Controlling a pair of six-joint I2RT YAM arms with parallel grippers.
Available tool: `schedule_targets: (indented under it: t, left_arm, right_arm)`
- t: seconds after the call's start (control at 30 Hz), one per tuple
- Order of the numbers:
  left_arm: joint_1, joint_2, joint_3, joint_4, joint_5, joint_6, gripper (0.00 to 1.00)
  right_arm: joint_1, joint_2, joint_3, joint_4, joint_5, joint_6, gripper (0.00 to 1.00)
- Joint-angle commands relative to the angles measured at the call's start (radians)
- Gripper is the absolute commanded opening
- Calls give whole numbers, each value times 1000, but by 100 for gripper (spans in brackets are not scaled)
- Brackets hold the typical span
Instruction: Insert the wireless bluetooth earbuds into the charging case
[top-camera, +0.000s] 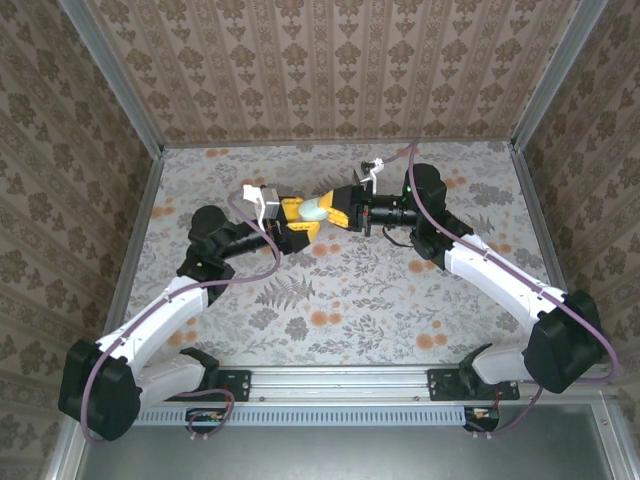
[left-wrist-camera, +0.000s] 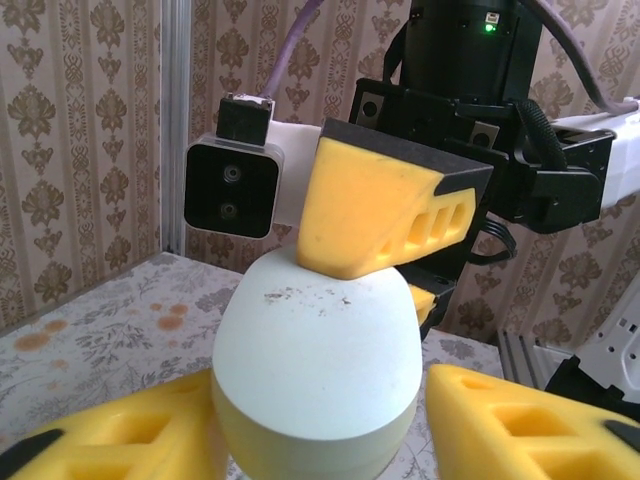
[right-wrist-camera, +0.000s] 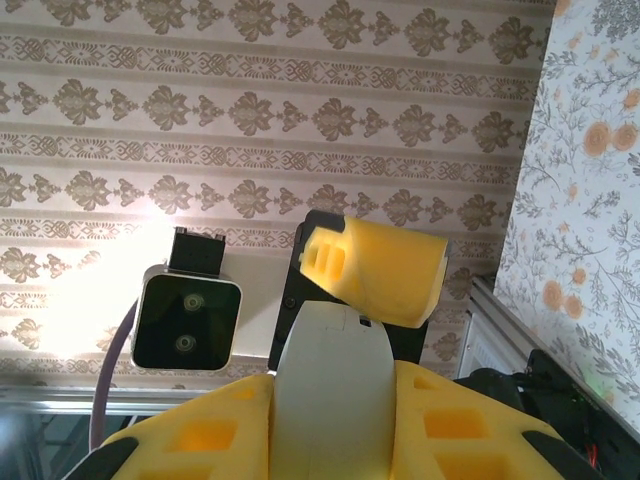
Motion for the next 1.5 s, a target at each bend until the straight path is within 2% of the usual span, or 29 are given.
schedule_targets:
  t: [0.0,0.07,0.3,0.33,0.43,0.53,0.63,0.7,0.73,0.87,1.13,1.47]
  left_arm:
    - [5,6,19,39,9,-7,45]
    - [5,7,18,40,9,-8,39]
    - [6,10,15,32,5,-3,35]
    - [6,10,16,28,6,-1,34]
    - [6,4,26,-13,9,16,32]
    - [16,-15,60,-145,17,55,30]
    - [46,-42,88,-268,43,74,29]
    - [60,-62,100,-332,64,80,29]
    - [95,-73,104,-361,74,88,29]
    - [115,-112,123,-472,106,131,29]
    - [129,-120,141,-542,149,129,29]
    - [128,-113,134,-524,166,115,28]
  right_arm:
    - [5,-13,-11,41,-31,24,26]
    - [5,-12,-10,40,-31,24,26]
    - [5,-10,-10,46,-30,33,29]
    - [5,-11,-9,44,-30,32,33]
    - [3,-21,-3,2,-24,-11,52]
    - [-8,-76,36,-195,21,-180,57]
    - [0,-166,140,-559,170,-524,59]
    - [15,-206,211,-766,298,-729,59]
    - [24,-223,230,-838,353,-804,58]
    - [66,-239,248,-962,453,-963,49]
    - [187,-141,298,-1011,486,-1068,41]
    - [228,-58,358,-956,428,-1032,37]
